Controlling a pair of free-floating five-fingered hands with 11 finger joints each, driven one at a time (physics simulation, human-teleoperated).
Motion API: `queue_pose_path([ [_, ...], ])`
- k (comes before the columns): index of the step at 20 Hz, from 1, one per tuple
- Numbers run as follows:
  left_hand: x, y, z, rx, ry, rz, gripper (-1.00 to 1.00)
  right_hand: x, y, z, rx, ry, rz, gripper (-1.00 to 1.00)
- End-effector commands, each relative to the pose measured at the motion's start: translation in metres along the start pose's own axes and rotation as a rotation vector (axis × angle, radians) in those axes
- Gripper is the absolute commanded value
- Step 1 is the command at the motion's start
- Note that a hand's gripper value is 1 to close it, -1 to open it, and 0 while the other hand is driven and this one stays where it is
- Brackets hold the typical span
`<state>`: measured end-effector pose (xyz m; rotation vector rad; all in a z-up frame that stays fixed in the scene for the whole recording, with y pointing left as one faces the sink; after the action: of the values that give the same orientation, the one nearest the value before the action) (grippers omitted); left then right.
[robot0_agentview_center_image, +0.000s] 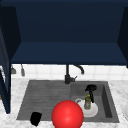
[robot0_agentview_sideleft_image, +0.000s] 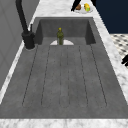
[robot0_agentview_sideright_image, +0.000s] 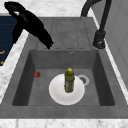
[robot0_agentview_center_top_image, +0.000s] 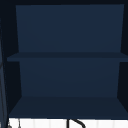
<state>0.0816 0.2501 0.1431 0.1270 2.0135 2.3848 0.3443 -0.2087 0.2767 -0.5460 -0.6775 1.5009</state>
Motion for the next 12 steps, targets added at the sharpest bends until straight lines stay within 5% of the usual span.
queue_pose_path([
  [1, 0.000, 0.000, 0.000, 0.000, 0.000, 0.000, 0.00, -0.002, -0.001, -0.023, 0.075, -0.005, 0.038, -1.00],
  [12, 0.000, 0.000, 0.000, 0.000, 0.000, 0.000, 0.00, -0.018, -0.003, -0.063, 0.073, -0.049, 0.022, -1.00],
])
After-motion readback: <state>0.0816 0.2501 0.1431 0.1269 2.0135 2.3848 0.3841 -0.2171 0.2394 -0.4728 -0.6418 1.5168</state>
